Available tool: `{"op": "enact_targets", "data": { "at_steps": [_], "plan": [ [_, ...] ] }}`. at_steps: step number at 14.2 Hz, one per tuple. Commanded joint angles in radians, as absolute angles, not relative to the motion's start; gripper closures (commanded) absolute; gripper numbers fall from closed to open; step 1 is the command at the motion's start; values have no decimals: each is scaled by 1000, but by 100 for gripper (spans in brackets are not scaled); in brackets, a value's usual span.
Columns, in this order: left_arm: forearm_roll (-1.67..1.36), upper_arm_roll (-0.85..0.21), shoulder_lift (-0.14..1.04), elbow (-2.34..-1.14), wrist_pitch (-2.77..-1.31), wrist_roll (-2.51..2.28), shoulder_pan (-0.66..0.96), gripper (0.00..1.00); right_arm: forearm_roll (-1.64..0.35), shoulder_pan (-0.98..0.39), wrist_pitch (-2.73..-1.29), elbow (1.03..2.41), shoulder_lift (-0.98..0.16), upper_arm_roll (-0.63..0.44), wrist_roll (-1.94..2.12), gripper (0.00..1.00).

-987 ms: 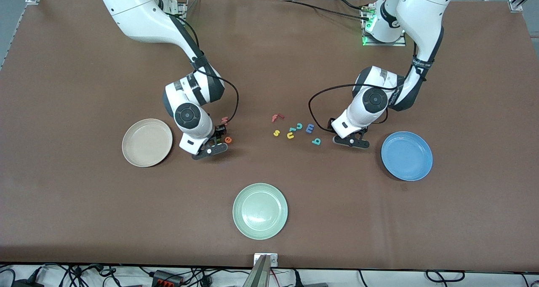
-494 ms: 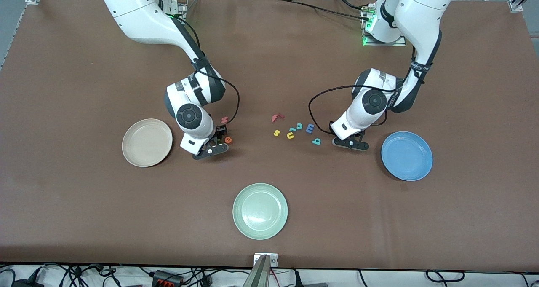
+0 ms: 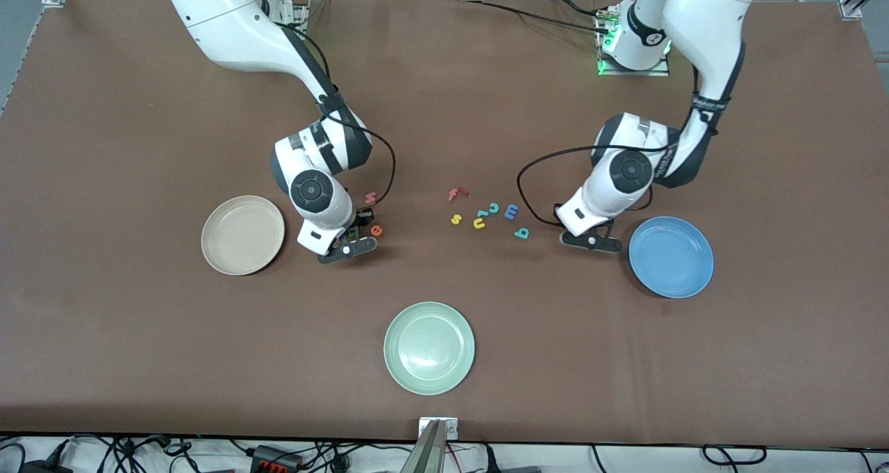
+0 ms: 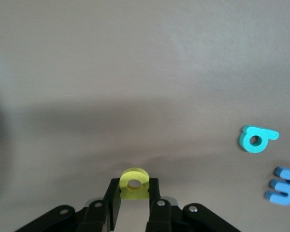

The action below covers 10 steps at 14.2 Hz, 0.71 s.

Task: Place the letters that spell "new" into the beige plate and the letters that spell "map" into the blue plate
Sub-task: 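Release the letters over the blue and beige plates with both grippers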

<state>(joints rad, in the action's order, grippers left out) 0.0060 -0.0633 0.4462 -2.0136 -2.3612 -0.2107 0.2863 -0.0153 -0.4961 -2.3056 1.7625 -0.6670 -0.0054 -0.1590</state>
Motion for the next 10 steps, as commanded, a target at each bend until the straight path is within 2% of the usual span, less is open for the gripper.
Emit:
{"op": "enact_targets", "data": {
  "at_steps": [1,5,6,8,9,10],
  "plan": [
    [140,-54,414,-1886,-2165,-143,201,93,-18,-494,-2306,1758,-648,-21,-152,80],
    [222,-60,475,-1847,-2184,9,69,92,-17,-381,-2220,1759,-577,-26,-149,80],
    [221,-61,489,-1851,-2189,26,55,82,-15,-336,-2180,1761,-562,-26,-132,80],
    [219,-66,506,-1848,-2187,23,55,36,-15,-276,-2111,1776,-537,-26,-98,79],
    [216,-69,505,-1845,-2187,18,57,0,-15,-247,-2096,1795,-520,-26,-95,80],
    [215,-72,500,-1842,-2184,18,63,0,-15,-226,-2095,1816,-506,-26,-91,79]
  ]
}}
